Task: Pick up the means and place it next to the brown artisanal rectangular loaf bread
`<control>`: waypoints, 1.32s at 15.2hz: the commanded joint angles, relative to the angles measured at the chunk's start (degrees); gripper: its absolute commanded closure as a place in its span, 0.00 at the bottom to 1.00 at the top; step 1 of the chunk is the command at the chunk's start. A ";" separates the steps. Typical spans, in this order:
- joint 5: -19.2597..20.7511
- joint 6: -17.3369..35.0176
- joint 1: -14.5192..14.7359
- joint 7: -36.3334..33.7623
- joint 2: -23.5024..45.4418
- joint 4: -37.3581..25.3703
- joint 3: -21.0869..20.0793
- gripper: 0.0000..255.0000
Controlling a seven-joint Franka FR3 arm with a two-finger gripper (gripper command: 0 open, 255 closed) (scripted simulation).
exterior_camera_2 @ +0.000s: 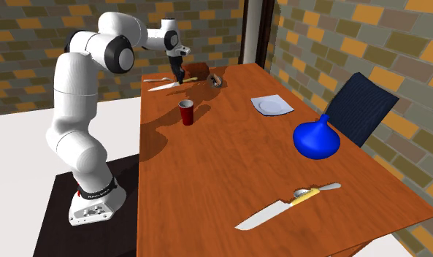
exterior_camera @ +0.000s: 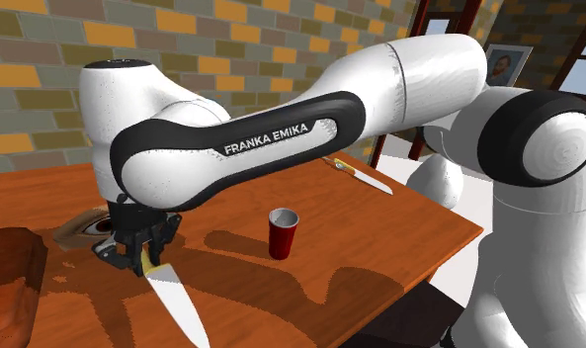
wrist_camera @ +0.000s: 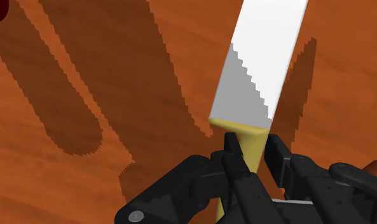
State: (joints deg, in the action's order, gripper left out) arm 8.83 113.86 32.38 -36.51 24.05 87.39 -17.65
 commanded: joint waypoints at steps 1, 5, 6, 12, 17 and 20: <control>0.16 1.51 -0.01 -0.16 0.31 1.19 0.07 1.00; 0.54 4.18 0.00 -0.45 1.15 3.07 0.26 1.00; 0.64 4.84 0.01 -0.53 1.39 3.50 0.31 1.00; 1.34 8.68 0.14 -1.03 3.04 5.76 0.66 1.00; 1.60 9.92 0.20 -1.21 3.67 6.40 0.80 1.00; 1.60 9.92 0.20 -1.21 3.67 6.40 0.80 1.00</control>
State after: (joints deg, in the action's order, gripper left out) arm 10.43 123.76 32.58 -37.73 27.72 93.78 -16.86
